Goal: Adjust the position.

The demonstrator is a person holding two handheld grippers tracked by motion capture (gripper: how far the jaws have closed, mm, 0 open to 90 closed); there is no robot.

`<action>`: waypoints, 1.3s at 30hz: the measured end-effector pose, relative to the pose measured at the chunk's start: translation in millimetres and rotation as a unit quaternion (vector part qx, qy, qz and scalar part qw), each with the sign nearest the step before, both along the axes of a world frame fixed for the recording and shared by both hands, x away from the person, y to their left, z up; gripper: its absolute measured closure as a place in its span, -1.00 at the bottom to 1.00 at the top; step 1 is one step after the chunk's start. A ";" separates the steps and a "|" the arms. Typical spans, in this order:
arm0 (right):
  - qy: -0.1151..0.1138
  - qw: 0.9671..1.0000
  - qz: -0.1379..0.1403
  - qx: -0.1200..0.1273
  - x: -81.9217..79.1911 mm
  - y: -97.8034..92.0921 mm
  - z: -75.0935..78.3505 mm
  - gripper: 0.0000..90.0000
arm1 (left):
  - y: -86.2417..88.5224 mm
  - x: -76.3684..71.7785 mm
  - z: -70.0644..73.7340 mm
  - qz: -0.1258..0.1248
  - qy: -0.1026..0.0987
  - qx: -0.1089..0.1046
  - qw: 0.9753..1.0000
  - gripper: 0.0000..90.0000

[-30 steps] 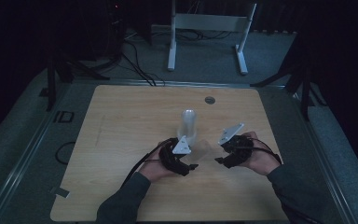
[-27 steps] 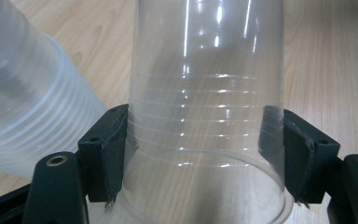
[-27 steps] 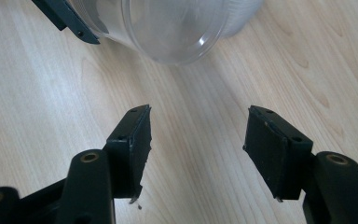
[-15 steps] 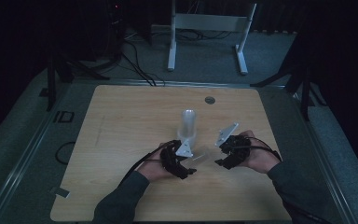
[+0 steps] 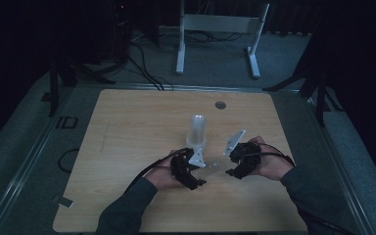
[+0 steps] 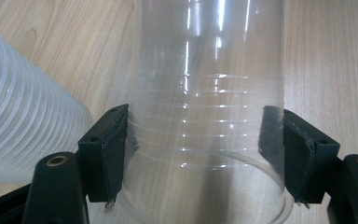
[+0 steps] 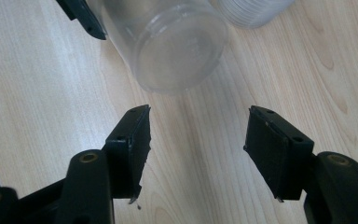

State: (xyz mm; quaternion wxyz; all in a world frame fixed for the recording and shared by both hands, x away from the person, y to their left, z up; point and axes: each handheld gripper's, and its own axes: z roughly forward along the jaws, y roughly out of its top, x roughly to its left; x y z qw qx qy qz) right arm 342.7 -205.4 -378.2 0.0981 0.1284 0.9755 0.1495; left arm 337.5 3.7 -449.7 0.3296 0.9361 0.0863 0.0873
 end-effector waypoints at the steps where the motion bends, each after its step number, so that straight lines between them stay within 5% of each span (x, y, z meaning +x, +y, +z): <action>1: -0.001 1.000 0.004 -0.001 0.1 0.7 0.1 -0.12 | -0.2 0.2 0.3 0.000 0.000 0.003 1.000 -0.40; 28: 0.021 0.997 0.053 -0.047 -3.1 25.7 -4.6 -0.25 | -9.8 -3.6 3.3 -0.028 -0.022 0.074 0.997 -0.40; 39: 0.034 0.996 0.062 -0.051 -2.3 32.0 -11.0 -0.28 | -13.0 -7.0 6.4 -0.033 -0.040 0.082 0.995 -0.40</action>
